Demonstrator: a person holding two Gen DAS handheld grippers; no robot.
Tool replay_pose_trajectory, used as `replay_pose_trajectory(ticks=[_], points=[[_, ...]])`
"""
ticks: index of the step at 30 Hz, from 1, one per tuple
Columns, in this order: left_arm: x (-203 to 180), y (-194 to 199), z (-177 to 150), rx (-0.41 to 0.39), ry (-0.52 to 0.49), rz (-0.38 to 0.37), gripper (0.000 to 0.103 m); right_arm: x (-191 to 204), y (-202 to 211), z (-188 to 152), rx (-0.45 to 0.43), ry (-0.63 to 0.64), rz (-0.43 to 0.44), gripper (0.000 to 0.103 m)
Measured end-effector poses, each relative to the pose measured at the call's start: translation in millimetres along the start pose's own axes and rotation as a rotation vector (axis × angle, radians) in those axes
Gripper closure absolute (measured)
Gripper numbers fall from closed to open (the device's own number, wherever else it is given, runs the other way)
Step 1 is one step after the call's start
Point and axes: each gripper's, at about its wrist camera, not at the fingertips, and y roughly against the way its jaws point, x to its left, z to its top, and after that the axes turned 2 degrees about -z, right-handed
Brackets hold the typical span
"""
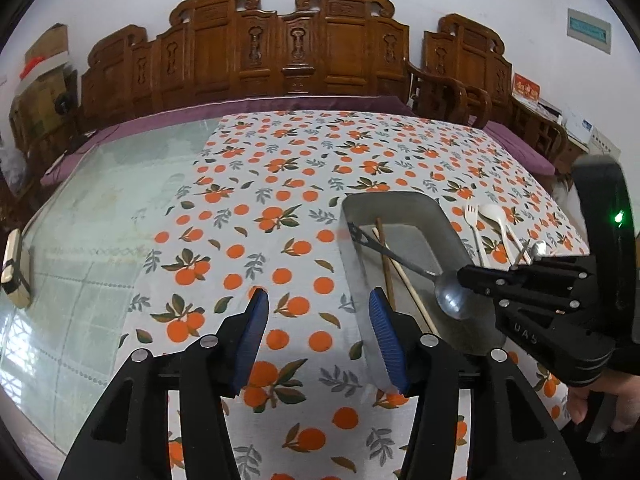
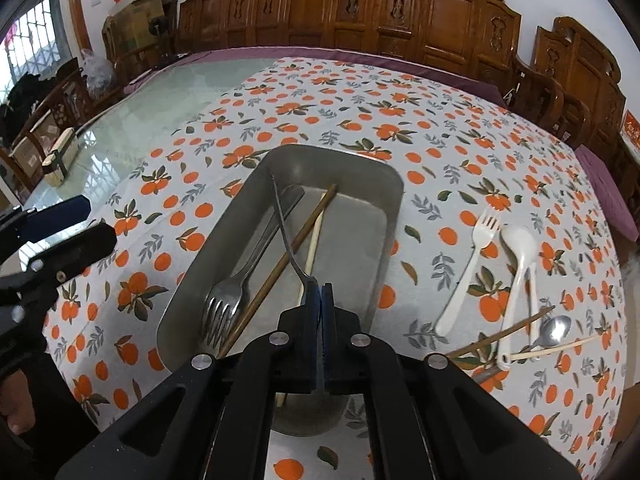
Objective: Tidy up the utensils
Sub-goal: 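Lower the metal spoon into the tray and open the right gripper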
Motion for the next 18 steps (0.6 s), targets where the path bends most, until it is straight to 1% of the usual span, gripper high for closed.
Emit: replay_pose_trajectory(ticks=[2, 4, 7, 12, 15, 18], points=[[2.9, 1.9, -0.1, -0.005, 0.005, 0.001, 0.053, 0.5, -1.7, -1.1, 0.002, -0.006, 0.023, 0.098], [4.3, 2.8, -0.8, -0.008, 0.006, 0.001, 0.053, 1.5, -2.2, -3.3, -0.002, -0.013, 0.076, 0.097], [5.0, 3.1, -1.1, -0.01, 0.005, 0.0, 0.053, 1.1, -2.1, -6.7, 0.002, -0.018, 0.123, 0.094], [-1.3, 4.2, -0.8, -0.014, -0.007, -0.008, 0.051, -5.7, 10.9, -10.4, -0.043, -0.025, 0.193, 0.093], [-8.9, 3.9, -1.4, -0.013, -0.022, -0.008, 0.051, -14.5, 21.0, -11.1, -0.065, -0.035, 0.226, 0.092], [-16.3, 5.1, -1.2, -0.014, -0.027, -0.012, 0.051, -26.6, 30.8, -10.6, -0.084, -0.052, 0.223, 0.092]])
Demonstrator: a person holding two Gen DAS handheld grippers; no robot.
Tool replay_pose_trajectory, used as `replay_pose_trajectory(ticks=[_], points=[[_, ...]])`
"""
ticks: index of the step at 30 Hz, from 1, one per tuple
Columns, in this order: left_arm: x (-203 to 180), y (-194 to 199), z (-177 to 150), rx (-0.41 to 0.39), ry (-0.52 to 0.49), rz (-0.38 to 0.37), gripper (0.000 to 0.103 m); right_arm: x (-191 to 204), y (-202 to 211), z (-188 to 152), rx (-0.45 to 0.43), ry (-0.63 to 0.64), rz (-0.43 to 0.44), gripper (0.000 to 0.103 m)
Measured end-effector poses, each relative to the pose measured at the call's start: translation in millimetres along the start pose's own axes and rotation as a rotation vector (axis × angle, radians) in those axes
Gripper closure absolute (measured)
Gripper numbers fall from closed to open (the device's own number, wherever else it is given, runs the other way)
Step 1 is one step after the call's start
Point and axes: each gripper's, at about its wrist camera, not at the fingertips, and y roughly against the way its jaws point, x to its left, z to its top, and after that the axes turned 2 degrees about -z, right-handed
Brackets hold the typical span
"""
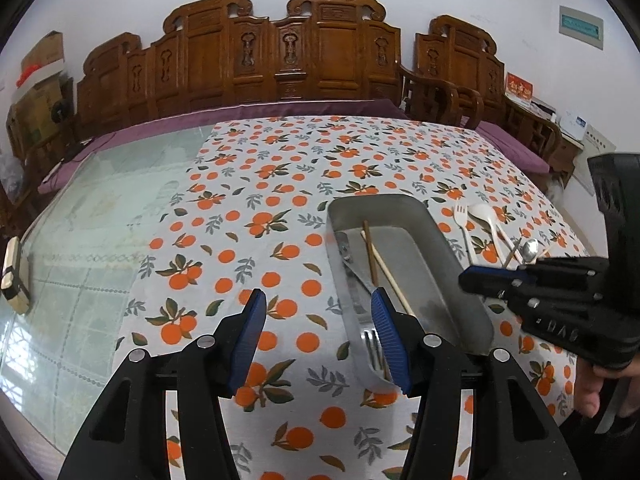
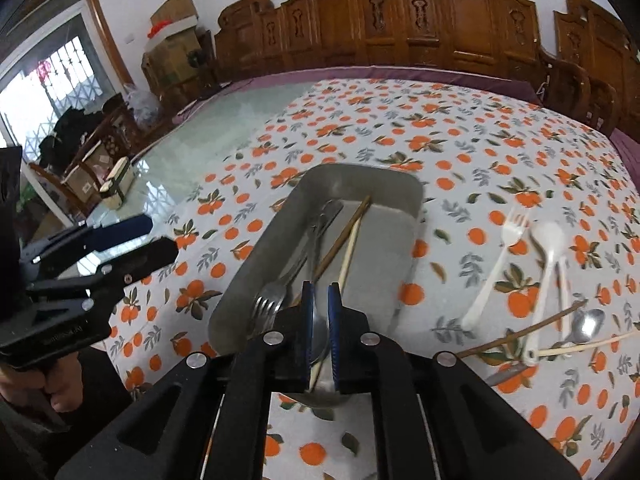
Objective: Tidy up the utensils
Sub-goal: 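Lower the metal spoon into the tray and open the right gripper, then grasp a wooden chopstick from the pile with the left gripper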
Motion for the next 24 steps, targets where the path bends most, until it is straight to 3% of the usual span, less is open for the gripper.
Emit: replay_pose_trajectory(ticks=[5, 7, 11, 14, 24], points=[[-17.8, 6.2, 2.6, -0.006, -0.025, -0.009, 0.048, -22.4, 38.8, -4.7, -0.057, 0.001, -0.031, 0.092], [-27.9, 9.8, 3.2, -0.013, -0.043, -0.012, 0.037, -35.6, 59.3, -11.7, -0.078, 0.007, -0.056, 0.092], [-48.3, 13.6, 2.6, -0.012, -0.062, -0.038, 0.037, -63.3, 92.4, -29.7, -0.1, 0.014, -0.109, 0.092], [-66.1, 12.3, 3.2, -0.005, -0.088, -0.049, 0.037, -82.7, 111.7, -46.4, -0.105, 0.006, -0.152, 0.08], [-141.1, -22.8, 12.0, 0.065, -0.23, -0.129, 0.039, -133.4, 131.6, -81.6, -0.115, -0.07, -0.195, 0.08]])
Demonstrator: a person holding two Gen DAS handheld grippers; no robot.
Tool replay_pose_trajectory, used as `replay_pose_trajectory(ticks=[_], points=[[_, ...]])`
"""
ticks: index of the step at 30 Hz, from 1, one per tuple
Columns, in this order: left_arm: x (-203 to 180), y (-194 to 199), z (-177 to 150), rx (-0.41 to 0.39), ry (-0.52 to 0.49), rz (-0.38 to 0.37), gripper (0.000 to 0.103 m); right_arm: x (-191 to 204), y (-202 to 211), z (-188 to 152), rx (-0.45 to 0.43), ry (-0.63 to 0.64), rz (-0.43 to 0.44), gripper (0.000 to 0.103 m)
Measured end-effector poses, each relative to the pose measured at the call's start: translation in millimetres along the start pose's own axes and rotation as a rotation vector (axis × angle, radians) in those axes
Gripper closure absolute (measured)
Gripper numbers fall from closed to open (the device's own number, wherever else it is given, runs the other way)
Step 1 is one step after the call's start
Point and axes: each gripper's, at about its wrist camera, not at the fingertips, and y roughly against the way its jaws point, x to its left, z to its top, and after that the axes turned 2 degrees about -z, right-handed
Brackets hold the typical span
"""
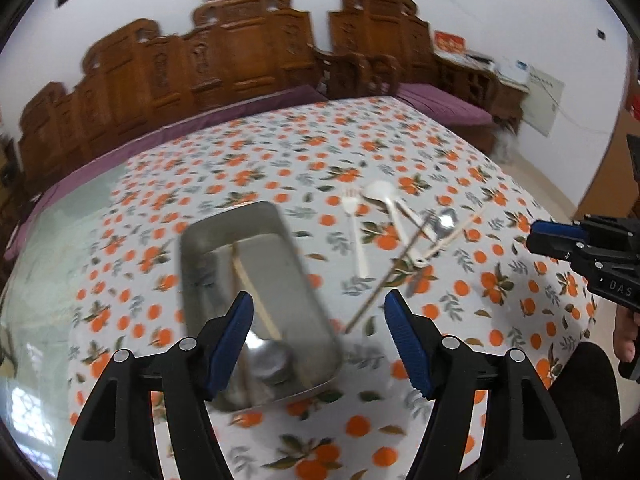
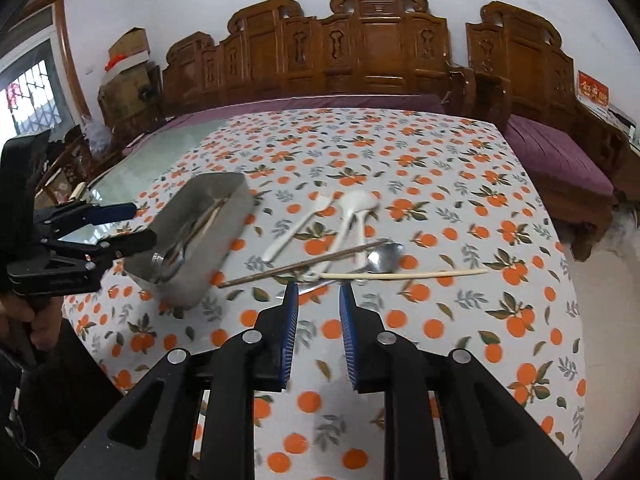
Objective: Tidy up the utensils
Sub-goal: 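Grasp a wooden chopstick from the pile with the left gripper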
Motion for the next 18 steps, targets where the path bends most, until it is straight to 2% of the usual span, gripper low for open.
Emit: replay_pose_trajectory(ticks=[4, 9, 18], points=[[-20.9, -32.2, 6.1, 0.072, -0.029, -0.052, 0.057, -13.9, 1.4, 2.9, -0.01, -0.04, 0.008, 0.08], [-34.0, -66.9, 10.0, 0.142, -0.038, -0.077, 0.059, -22.3, 2.8, 3.2, -0.017, -0.055, 0.012, 0.08], [-47.5, -118.4, 14.8, 0.275, -0.108, -0.03, 0.063, -33.4, 0.6, 0.4, -0.009, -0.076, 0.002, 0.08]])
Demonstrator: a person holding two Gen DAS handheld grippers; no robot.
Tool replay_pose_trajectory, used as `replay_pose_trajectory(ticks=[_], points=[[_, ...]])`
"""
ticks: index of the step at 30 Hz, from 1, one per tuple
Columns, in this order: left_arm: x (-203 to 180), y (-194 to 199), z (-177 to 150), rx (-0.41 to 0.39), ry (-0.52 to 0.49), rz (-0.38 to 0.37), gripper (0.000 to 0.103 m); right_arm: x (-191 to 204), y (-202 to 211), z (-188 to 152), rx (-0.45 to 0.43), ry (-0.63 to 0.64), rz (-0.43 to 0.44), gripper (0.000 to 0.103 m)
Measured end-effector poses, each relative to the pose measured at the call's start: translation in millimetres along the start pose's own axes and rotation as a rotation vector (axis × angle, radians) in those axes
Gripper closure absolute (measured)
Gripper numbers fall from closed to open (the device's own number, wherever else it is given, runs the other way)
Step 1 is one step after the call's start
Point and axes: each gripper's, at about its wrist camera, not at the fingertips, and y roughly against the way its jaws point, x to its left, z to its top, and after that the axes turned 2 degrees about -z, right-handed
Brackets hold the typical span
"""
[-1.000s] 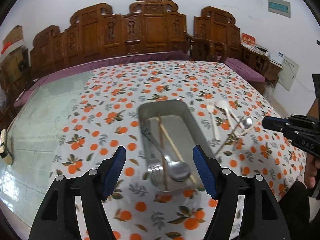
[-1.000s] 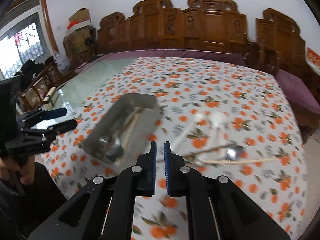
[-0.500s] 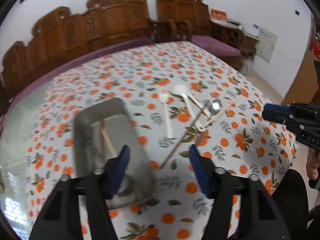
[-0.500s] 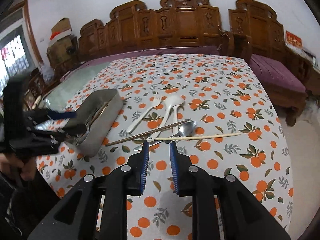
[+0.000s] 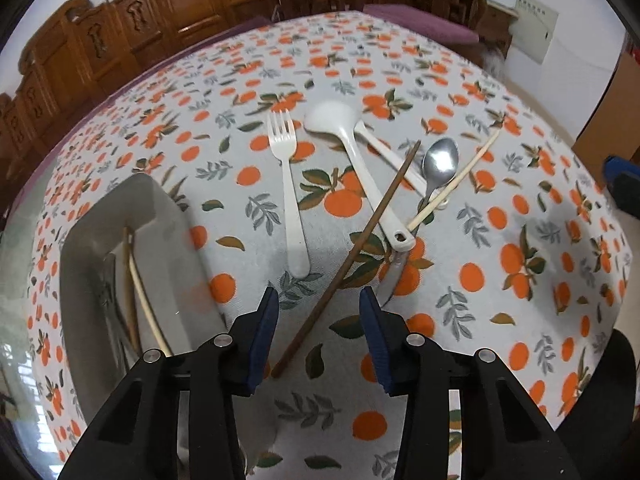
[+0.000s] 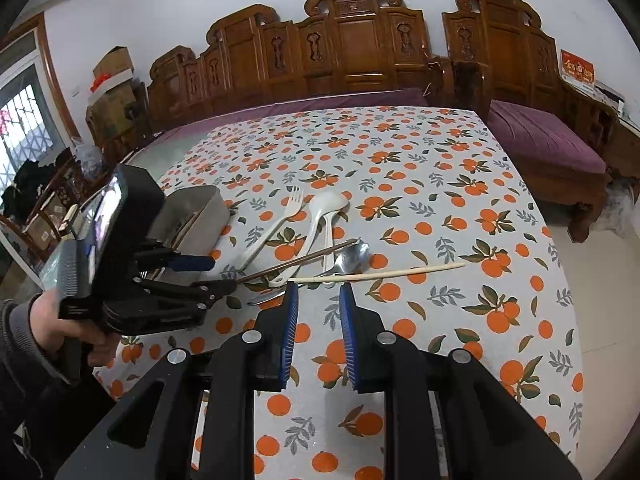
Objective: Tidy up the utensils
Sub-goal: 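Grasp a wooden chopstick from the pile with the left gripper, then grasp another wooden chopstick with the right gripper while the left gripper lifts its chopstick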
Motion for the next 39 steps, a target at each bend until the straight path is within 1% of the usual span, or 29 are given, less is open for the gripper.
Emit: replay_pose_trajectory(ticks=[2, 4, 6, 11, 15, 16, 19, 21, 24, 27, 32, 34, 35, 36, 39], points=[[-1.3, -5.3, 1.9, 0.018, -0.008, 0.004, 0.064, -0.7, 1.0, 0.5, -0.003, -0.002, -0.002, 0.08], [-2.5, -11.0, 3.8, 0.037, -0.015, 0.01, 0.074, -3.2, 1.2, 0.5, -0.004, -0.008, -0.004, 0.08], [-2.6, -15.7, 5.3, 0.055, -0.015, 0.015, 0.076, -5.1, 0.9, 0.6, -0.003, -0.011, -0.007, 0.08], [-3.3, -20.4, 5.7, 0.059, -0.02, 0.004, 0.077, -8.4, -1.1, 0.1, 0.001, -0.018, -0.014, 0.08], [-0.7, -21.4, 6.3, 0.058, 0.0, -0.032, 0.084, -8.5, -1.6, 0.0, 0.003, -0.016, -0.019, 0.08], [-2.0, -21.3, 5.8, 0.057, -0.007, -0.042, 0.092, -8.3, -1.5, 0.0, 0.002, -0.014, -0.02, 0.08], [-8.8, -20.2, 3.8, 0.058, -0.037, -0.041, 0.097, -9.1, -1.4, -0.4, 0.001, -0.012, -0.025, 0.08], [-12.1, -18.1, 1.9, 0.055, -0.048, -0.055, 0.099, -8.9, -2.1, -1.3, 0.004, -0.01, -0.033, 0.08], [-14.3, -9.9, -3.2, 0.031, -0.047, -0.056, 0.099, -10.5, -4.5, -3.4, 0.012, -0.01, -0.04, 0.08], [-11.0, 1.8, -8.9, -0.007, -0.02, -0.073, 0.099, -13.2, -10.0, -6.6, 0.027, -0.016, -0.047, 0.08], [-5.4, 31.6, -24.6, -0.097, 0.014, -0.103, 0.099, -13.3, -20.0, -12.3, 0.051, -0.01, -0.069, 0.08], [-2.7, 43.3, -30.9, -0.129, 0.014, -0.111, 0.099, -15.2, -26.4, -14.1, 0.064, -0.019, -0.085, 0.074], [-1.8, 47.8, -32.9, -0.143, 0.011, -0.109, 0.099, -15.8, -28.6, -14.6, 0.068, -0.023, -0.091, 0.066], [0.3, 52.5, -34.9, -0.159, 0.01, -0.11, 0.099, -17.2, -31.8, -14.5, 0.071, -0.03, -0.103, 0.064], [7.6, 64.2, -39.2, -0.197, 0.017, -0.134, 0.099, -20.4, -42.4, -13.0, 0.087, -0.045, -0.129, 0.064]])
